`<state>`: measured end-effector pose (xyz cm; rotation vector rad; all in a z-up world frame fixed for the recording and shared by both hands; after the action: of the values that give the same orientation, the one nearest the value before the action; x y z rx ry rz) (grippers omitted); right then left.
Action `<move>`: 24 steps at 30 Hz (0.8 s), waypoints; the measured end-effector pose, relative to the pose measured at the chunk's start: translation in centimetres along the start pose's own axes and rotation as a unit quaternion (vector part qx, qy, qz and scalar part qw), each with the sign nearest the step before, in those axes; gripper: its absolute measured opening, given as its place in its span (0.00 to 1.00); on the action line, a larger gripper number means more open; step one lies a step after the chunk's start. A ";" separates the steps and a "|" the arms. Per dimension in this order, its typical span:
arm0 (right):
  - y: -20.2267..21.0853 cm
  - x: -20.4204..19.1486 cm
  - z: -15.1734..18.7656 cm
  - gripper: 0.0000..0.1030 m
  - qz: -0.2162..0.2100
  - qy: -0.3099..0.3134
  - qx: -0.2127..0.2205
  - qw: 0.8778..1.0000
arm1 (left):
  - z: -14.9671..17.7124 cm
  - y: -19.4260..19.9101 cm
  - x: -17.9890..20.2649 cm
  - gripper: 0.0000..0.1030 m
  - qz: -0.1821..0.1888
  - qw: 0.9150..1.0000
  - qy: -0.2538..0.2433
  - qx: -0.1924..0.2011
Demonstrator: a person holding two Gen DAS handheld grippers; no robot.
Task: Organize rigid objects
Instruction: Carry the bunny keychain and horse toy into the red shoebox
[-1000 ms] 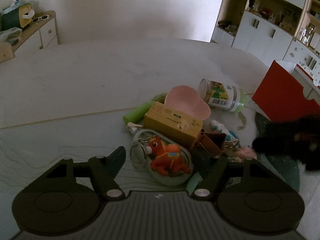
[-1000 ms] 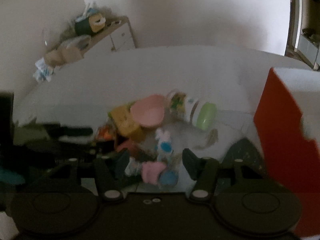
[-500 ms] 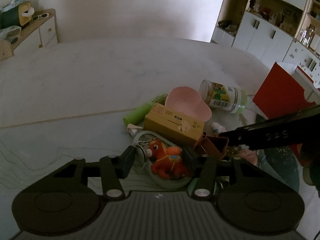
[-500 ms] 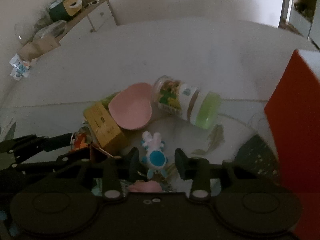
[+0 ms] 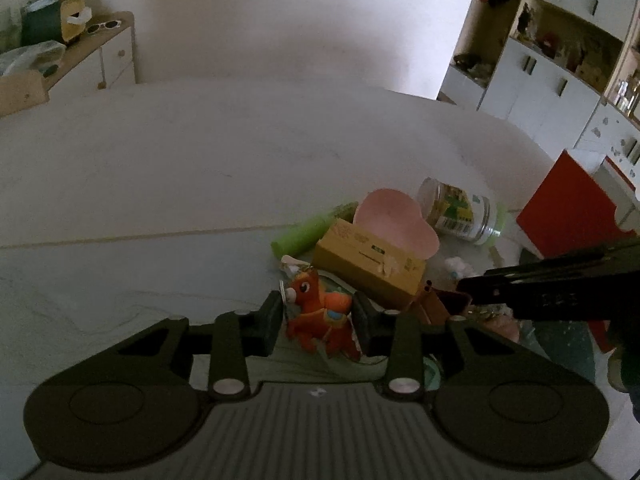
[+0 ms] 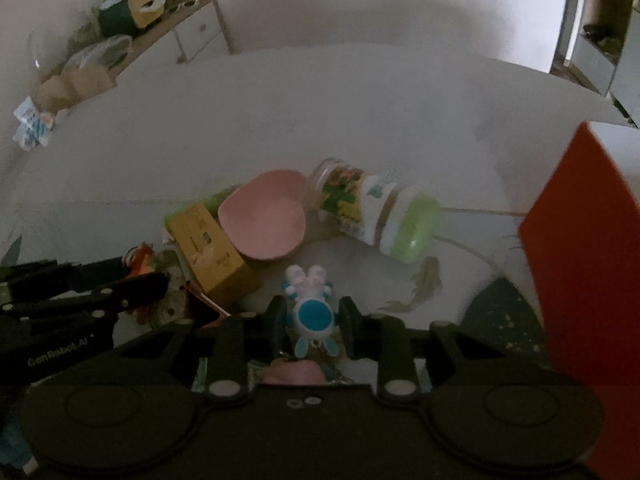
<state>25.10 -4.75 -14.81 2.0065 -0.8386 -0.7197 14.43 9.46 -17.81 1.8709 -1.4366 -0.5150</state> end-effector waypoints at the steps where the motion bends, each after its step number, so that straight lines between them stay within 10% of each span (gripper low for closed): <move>1: 0.5 0.1 0.0 0.27 -0.002 -0.003 0.005 1.000 | -0.1 0.2 0.0 0.36 0.000 1.000 0.000 0.002; 24: 13.4 2.3 1.5 0.27 -0.030 -0.044 0.099 0.994 | -2.6 8.5 4.9 0.36 0.045 0.997 -0.050 0.025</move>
<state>21.46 -13.05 -4.55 2.1968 -0.9361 -0.7910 12.04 4.49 -9.31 1.8319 -1.6057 -0.5393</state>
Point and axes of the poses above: each gripper's, at about its wrist camera, not at the fingertips, and y roughly against the way its jaws point, x to its right, z to its underside, the point moved 1 cm from there along -y, roughly the way its jaws point, and after that the axes turned 6 degrees about -y, right-handed, at the moved point
